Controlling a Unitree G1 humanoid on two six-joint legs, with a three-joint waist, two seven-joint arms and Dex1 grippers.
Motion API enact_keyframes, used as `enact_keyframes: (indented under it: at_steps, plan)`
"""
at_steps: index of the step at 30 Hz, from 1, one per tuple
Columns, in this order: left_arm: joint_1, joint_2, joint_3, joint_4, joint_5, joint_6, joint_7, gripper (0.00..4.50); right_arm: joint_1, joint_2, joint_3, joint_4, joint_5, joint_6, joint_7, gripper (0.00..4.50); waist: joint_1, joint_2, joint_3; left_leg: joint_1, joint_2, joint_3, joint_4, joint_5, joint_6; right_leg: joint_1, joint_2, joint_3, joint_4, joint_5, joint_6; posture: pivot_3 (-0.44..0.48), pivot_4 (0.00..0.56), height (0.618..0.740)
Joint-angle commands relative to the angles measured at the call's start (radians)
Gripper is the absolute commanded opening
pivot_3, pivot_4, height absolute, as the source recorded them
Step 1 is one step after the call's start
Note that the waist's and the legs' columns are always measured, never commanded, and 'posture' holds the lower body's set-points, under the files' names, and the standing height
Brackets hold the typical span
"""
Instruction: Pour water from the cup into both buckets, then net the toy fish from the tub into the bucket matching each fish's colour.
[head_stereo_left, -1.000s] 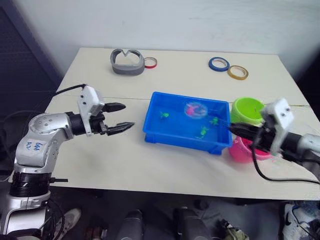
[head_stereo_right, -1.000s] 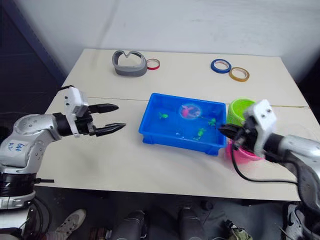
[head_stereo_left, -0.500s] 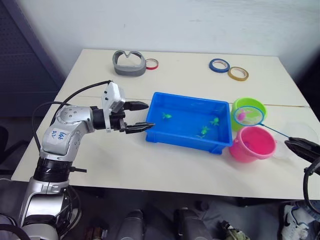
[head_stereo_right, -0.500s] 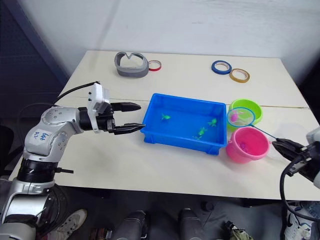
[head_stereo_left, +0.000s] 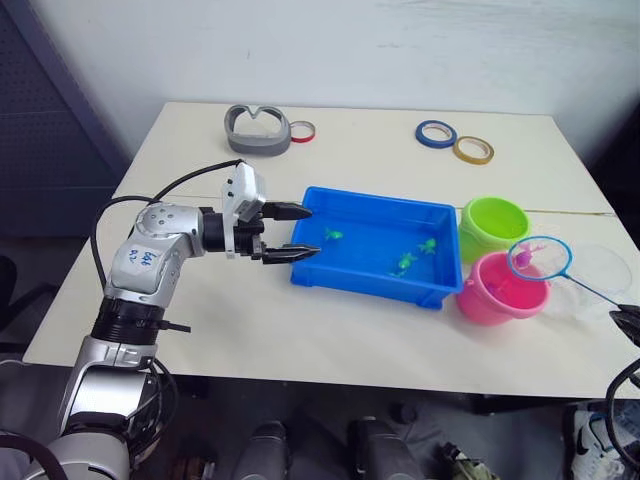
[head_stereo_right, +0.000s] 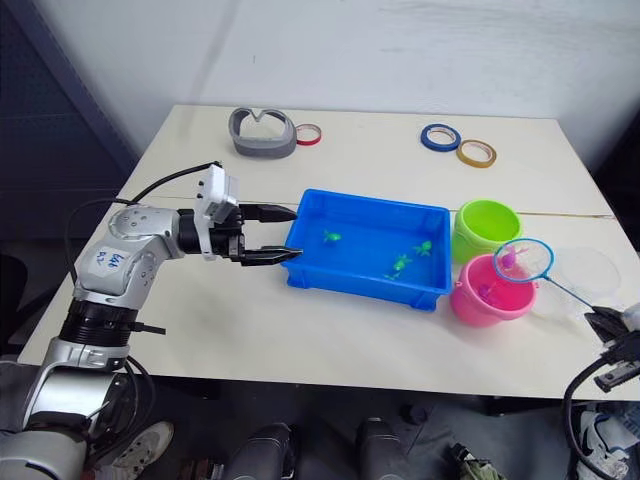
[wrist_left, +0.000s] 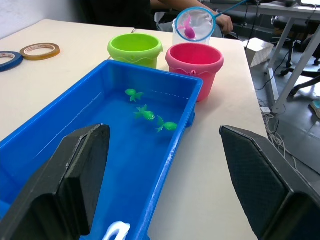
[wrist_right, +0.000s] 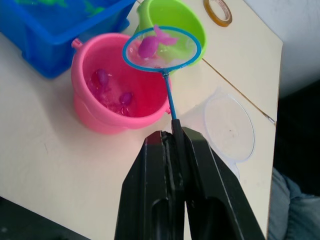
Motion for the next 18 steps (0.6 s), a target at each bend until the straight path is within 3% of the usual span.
enact_keyframes:
  at_steps: [1, 18]
  plan:
    - [-0.01, 0.005, 0.015, -0.023, 0.001, -0.012, -0.005, 3.84, 0.009, -0.023, 0.018, 0.027, -0.1, -0.115, -0.009, 0.0, 0.0, 0.0, 0.0, 0.0, 0.0, 0.0, 0.0, 0.0, 0.0, 0.0, 0.0, 0.0, 0.0, 0.0, 0.0, 0.0, 0.15, 0.74]
    - [-0.006, 0.006, 0.022, -0.024, 0.001, -0.014, -0.007, 3.84, 0.029, -0.05, 0.124, 0.2, -0.503, -0.637, -0.073, 0.0, 0.0, 0.0, 0.0, 0.0, 0.0, 0.0, 0.0, 0.0, 0.0, 0.0, 0.0, 0.0, 0.001, 0.0, 0.0, 0.0, 0.15, 0.74]
